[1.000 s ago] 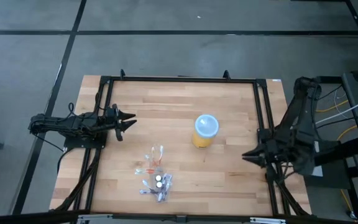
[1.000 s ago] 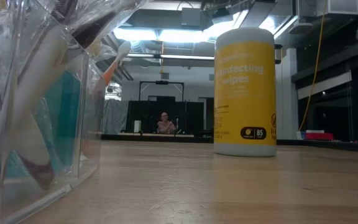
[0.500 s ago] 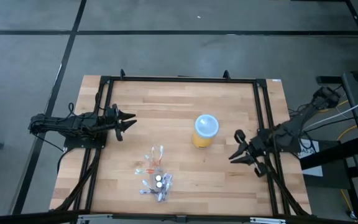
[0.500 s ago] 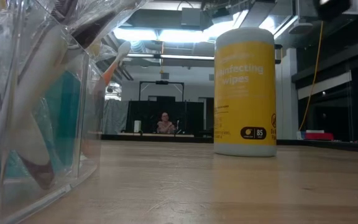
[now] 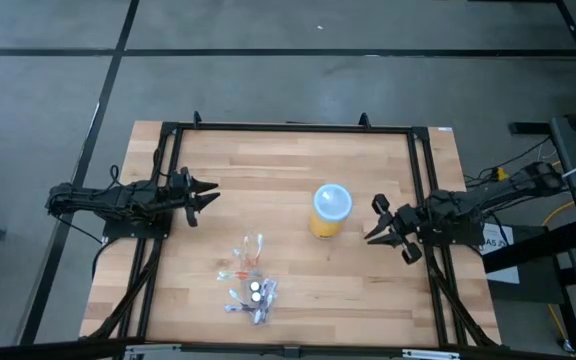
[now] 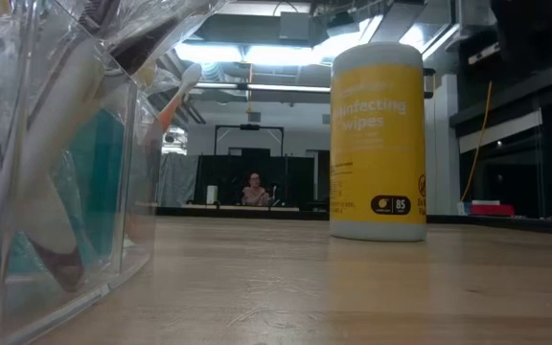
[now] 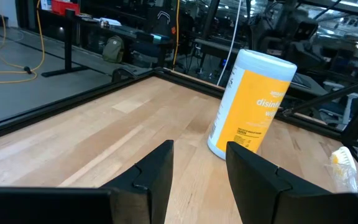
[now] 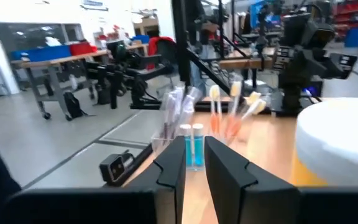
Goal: Pick & Place toothbrushing station
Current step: Return to Home Position
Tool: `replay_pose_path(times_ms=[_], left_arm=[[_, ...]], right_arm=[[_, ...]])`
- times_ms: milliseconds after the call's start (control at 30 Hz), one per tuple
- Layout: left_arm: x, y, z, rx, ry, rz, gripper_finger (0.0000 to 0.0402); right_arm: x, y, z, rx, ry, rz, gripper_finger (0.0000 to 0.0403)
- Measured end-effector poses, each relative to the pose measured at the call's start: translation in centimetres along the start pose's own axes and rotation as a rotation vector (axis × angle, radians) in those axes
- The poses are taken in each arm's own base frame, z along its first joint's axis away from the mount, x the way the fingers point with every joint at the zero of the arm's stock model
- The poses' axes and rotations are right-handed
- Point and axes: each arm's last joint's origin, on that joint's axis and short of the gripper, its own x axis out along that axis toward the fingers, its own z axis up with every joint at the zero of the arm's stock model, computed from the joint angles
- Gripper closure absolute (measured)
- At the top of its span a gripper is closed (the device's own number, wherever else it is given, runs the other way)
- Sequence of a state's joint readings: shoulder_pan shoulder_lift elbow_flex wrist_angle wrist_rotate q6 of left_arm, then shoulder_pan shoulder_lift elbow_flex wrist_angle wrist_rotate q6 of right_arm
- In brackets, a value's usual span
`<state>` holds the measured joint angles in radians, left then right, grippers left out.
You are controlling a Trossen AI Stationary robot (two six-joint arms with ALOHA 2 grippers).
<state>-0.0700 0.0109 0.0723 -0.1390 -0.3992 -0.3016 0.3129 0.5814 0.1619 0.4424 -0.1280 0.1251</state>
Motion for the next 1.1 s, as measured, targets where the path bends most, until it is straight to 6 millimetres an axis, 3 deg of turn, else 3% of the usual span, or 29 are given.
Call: replay_pose_path(times_ms=[167, 533, 700, 1000, 1100], left_arm=[[0.0, 0.0, 0.0, 0.000, 0.000, 0.000, 0.0258], [0.0, 0.0, 0.0, 0.000, 0.000, 0.000, 0.0258], [0.0, 0.0, 0.0, 0.000, 0.000, 0.000, 0.0258], [0.0, 0.0, 0.0, 0.000, 0.000, 0.000, 0.0258], [0.0, 0.0, 0.0, 0.000, 0.000, 0.001, 0.0258]], right_arm=[[-0.9, -0.2, -1.2, -0.036, -0.016, 0.004, 0.0342], [-2.6, -0.9, -1.2, -0.173, -0.042, -0.059, 0.0342], [-3.3, -1.1, -3.3, -0.148, 0.006, -0.067, 0.0342], [-4.4, -1.1, -4.1, -0.223, 0.082, -0.125, 0.0342], [-4.8, -1.1, -3.5, -0.247, 0.016, -0.132, 0.0342]])
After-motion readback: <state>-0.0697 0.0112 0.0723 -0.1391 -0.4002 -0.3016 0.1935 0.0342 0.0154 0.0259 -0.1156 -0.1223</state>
